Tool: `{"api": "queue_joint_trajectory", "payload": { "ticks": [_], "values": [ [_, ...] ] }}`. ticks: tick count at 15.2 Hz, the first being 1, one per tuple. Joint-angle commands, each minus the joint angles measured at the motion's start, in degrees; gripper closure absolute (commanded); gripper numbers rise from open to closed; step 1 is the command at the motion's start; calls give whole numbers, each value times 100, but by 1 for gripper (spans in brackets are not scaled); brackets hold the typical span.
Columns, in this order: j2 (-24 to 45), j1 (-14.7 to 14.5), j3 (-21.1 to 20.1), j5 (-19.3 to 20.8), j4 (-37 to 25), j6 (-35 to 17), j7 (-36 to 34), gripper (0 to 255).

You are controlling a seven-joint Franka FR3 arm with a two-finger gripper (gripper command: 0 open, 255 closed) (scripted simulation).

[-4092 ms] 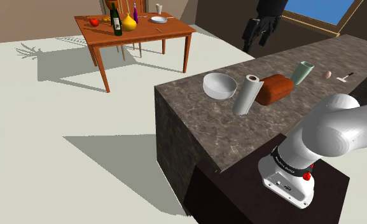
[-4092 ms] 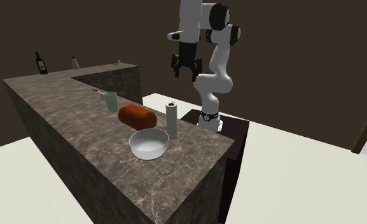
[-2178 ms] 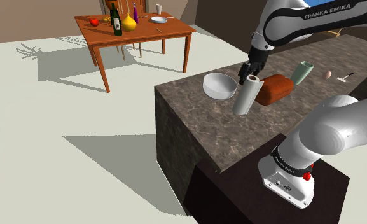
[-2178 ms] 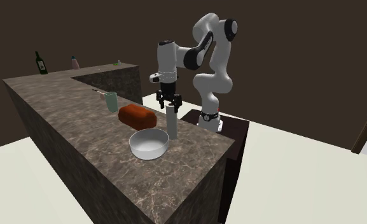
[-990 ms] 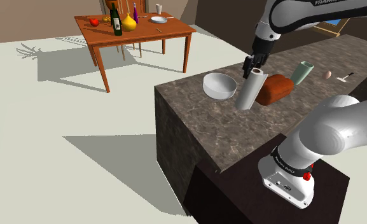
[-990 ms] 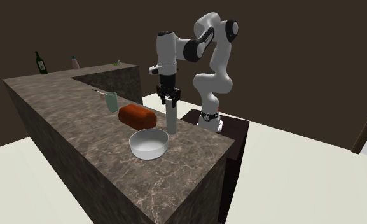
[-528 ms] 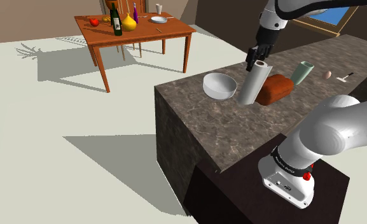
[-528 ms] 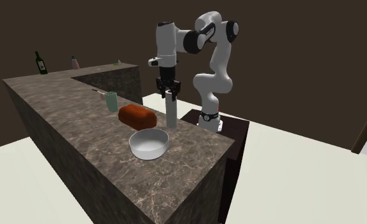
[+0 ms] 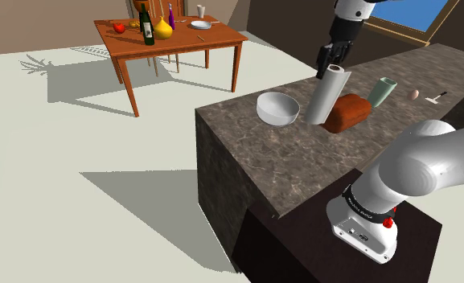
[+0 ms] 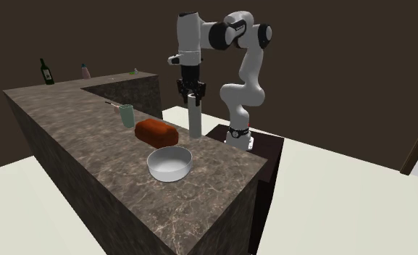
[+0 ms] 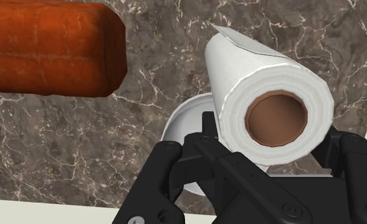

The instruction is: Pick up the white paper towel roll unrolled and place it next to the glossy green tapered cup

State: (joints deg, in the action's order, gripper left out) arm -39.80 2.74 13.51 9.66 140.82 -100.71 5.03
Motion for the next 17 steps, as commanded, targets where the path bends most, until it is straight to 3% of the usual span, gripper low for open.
{"api": "queue_joint_trajectory", "payload": {
  "ticks": [1, 17],
  "values": [
    [11, -12, -23, -22, -172, 164, 4, 255],
    [215, -74, -143, -145, -1543, 1331, 63, 255]
  ]
}}
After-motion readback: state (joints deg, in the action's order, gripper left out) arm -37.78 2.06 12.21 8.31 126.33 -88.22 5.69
